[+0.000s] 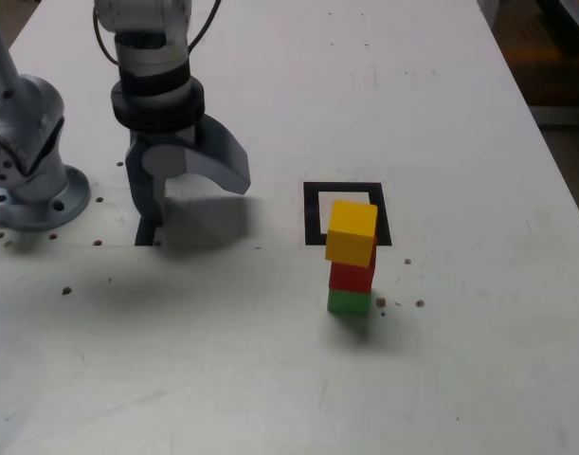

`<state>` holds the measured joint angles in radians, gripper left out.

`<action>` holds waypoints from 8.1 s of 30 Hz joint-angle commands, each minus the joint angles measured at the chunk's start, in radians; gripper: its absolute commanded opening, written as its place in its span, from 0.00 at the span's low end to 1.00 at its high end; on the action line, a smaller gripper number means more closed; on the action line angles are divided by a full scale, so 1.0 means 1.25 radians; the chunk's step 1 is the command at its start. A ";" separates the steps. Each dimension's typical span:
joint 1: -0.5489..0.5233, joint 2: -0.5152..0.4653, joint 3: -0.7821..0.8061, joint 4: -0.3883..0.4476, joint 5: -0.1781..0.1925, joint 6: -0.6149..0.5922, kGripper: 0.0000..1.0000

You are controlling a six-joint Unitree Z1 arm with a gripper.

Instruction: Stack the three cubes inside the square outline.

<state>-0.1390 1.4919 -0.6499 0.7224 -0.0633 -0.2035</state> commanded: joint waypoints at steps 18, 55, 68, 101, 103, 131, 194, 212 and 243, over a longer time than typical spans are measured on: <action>-0.001 -0.009 -0.029 0.048 0.024 0.000 0.99; -0.062 0.132 -0.856 0.604 -0.019 0.223 0.98; -0.161 0.222 -0.874 0.611 -0.037 0.172 1.00; -0.211 0.366 -0.841 0.498 -0.025 0.122 0.99; -0.215 0.371 -0.838 0.492 -0.030 0.122 0.99; -0.225 0.407 -0.801 0.474 -0.047 0.115 0.89; 0.237 0.318 -0.466 0.237 0.038 0.266 0.23; 0.296 0.359 -0.481 0.235 0.037 0.308 0.69; 0.048 0.118 -0.571 0.411 0.071 0.094 1.00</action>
<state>-0.0476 1.6316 -1.3421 1.2331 0.0310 -0.0701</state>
